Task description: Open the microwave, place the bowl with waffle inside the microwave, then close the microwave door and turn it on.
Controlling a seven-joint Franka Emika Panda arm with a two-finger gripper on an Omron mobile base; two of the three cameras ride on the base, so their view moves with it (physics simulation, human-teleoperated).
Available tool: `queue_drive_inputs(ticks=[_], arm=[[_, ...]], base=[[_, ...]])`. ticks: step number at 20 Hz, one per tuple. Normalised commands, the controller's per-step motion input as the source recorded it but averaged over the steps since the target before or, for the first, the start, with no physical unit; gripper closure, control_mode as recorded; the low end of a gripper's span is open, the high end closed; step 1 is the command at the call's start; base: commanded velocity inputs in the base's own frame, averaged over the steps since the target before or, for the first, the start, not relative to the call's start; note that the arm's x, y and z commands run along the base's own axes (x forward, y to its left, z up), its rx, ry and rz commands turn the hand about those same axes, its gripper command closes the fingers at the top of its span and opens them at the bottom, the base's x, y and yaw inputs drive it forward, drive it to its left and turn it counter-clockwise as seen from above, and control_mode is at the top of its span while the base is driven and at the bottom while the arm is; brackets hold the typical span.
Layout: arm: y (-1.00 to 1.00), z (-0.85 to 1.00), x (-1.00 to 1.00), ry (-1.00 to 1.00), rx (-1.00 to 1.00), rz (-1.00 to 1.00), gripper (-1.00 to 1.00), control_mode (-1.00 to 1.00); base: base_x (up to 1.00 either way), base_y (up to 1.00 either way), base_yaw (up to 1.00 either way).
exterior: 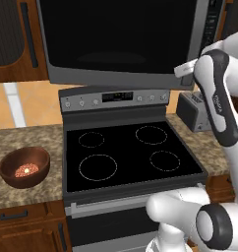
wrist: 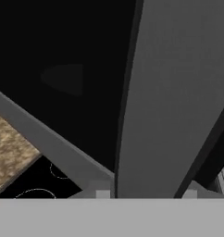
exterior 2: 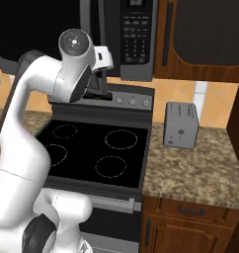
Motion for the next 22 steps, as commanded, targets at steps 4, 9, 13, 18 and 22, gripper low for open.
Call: queue_drive_inputs(ticks=[4, 9, 13, 18, 22], arm=[[1.0, -0.01, -1.0, -0.03, -0.15, 0.0, 1.0, -1.0], [1.0, -0.08, -1.0, -0.04, -0.2, 0.0, 1.0, -1.0], [1.0, -0.16, -1.0, 0.0, -0.21, 0.0, 1.0, -1.0], [1.0, -0.17, -1.0, 0.0, -0.14, 0.0, 1.0, -1.0], [0.38, -0.17, -1.0, 0.0, -0.03, 0.04, -1.0, -1.0]], base=[[0.0, 0.0, 0.0], [0.0, 0.0, 0.0], [0.0, 0.0, 0.0], [0.0, 0.0, 0.0], [0.0, 0.0, 0.0]])
